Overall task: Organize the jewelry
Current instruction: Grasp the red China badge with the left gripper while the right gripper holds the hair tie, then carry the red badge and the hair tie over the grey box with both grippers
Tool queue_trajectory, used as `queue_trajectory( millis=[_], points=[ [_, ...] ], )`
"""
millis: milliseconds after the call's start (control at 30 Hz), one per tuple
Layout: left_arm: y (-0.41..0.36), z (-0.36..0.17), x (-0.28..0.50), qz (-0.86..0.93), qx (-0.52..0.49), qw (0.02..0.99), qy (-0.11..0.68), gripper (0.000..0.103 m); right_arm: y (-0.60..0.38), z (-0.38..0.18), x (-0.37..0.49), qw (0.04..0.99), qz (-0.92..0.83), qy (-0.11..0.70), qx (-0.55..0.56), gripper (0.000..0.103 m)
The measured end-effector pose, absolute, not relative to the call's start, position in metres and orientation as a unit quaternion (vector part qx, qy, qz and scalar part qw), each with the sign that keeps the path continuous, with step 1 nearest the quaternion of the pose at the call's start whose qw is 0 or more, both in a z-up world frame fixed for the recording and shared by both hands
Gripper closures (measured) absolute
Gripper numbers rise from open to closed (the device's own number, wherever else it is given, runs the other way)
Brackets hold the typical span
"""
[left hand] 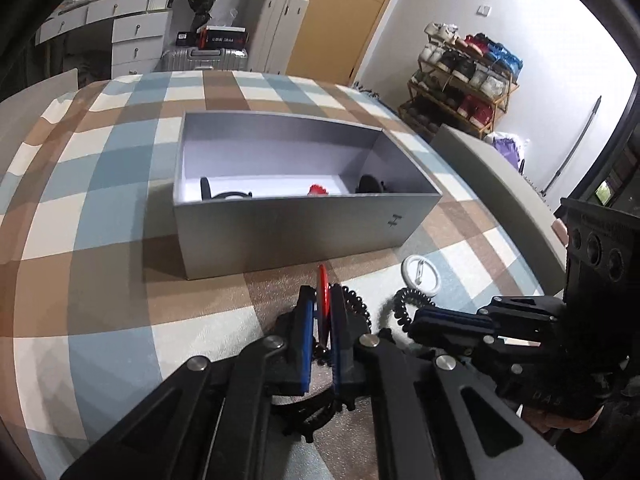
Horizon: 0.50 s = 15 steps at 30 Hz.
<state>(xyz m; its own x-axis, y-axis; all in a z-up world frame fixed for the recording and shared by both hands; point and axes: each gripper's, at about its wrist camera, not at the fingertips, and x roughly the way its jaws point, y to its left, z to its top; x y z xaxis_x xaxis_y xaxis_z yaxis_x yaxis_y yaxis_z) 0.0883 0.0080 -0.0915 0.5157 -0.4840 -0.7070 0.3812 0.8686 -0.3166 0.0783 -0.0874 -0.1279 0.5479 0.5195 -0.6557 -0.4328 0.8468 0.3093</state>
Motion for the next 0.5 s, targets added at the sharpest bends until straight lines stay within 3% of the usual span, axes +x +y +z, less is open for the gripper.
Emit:
queue_trajectory(
  millis=[67, 100, 500],
  points=[
    [0.008, -0.089, 0.086, -0.252, -0.059, 0.87, 0.42, 0.1, -0.091, -0.124, 0.077, 0.882, 0.268, 0.383, 0.064, 0.097],
    [0.009, -0.088, 0.085, -0.254, -0.058, 0.87, 0.418, 0.1, -0.093, -0.123, 0.077, 0.882, 0.268, 0.381, 0.069, 0.103],
    [0.013, -0.073, 0.07, -0.245, -0.049, 0.882, 0.401, 0.1, -0.081, -0.123, 0.078, 0.88, 0.25, 0.4, 0.05, 0.1]
  ],
)
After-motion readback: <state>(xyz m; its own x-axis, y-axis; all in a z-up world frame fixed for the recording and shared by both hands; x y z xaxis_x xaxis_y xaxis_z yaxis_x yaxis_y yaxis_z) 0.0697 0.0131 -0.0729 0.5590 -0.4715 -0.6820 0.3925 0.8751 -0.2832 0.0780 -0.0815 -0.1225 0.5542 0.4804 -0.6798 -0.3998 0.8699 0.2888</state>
